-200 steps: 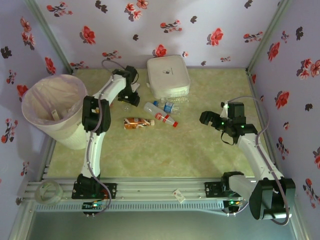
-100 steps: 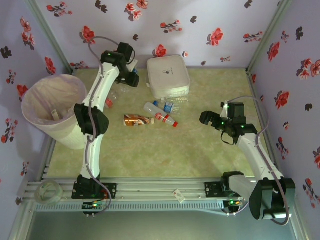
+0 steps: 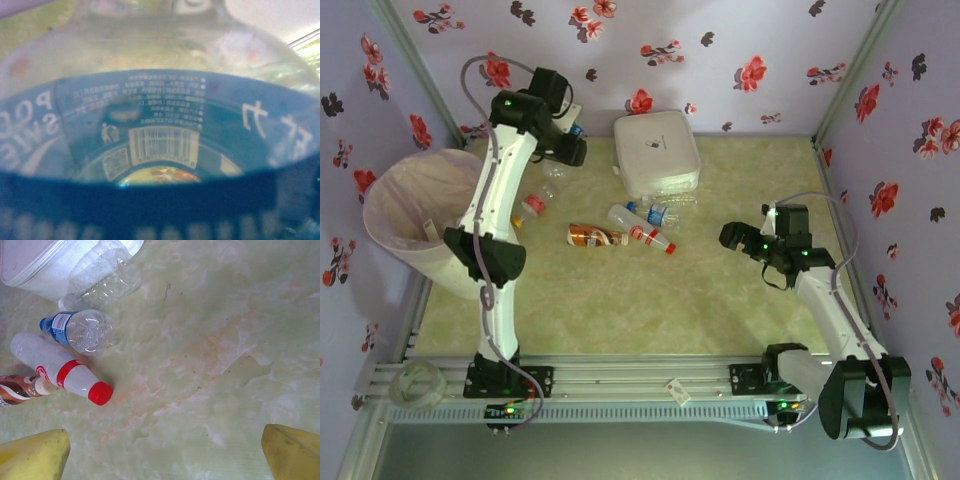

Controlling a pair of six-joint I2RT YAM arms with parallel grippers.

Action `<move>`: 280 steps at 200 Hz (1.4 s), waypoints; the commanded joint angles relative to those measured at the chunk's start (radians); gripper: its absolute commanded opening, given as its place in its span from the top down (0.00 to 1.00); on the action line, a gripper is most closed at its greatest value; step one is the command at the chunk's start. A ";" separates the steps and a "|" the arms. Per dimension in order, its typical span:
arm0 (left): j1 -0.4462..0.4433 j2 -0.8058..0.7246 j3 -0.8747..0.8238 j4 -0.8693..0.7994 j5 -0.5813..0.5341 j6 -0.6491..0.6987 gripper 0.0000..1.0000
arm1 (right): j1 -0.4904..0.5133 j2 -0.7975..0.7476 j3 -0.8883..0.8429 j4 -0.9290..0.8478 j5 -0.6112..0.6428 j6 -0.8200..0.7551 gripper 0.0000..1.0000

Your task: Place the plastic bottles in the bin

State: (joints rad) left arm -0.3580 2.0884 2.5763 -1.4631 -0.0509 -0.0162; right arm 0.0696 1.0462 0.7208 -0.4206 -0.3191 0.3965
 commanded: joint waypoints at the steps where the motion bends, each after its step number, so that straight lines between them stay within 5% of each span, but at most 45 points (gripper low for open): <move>1: 0.008 -0.083 0.022 -0.034 -0.010 -0.010 1.00 | -0.008 -0.016 -0.001 0.012 -0.012 0.011 0.01; 57: 0.107 -0.229 -0.061 -0.040 -0.018 -0.010 1.00 | -0.008 -0.018 0.023 0.006 -0.012 0.005 0.01; 203: 0.587 -0.554 -0.410 0.080 -0.086 -0.009 1.00 | -0.008 0.027 0.036 0.021 -0.029 0.002 0.01; 228: 0.607 -0.556 -0.526 0.132 -0.156 -0.009 1.00 | -0.008 0.032 0.035 0.034 -0.046 0.012 0.01; 280: 0.664 -0.570 -0.737 0.241 -0.071 -0.010 1.00 | -0.008 0.043 0.034 0.043 -0.049 0.011 0.01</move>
State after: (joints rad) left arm 0.2832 1.5375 1.8984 -1.2984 -0.1596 -0.0170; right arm 0.0696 1.0786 0.7307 -0.4133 -0.3489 0.4011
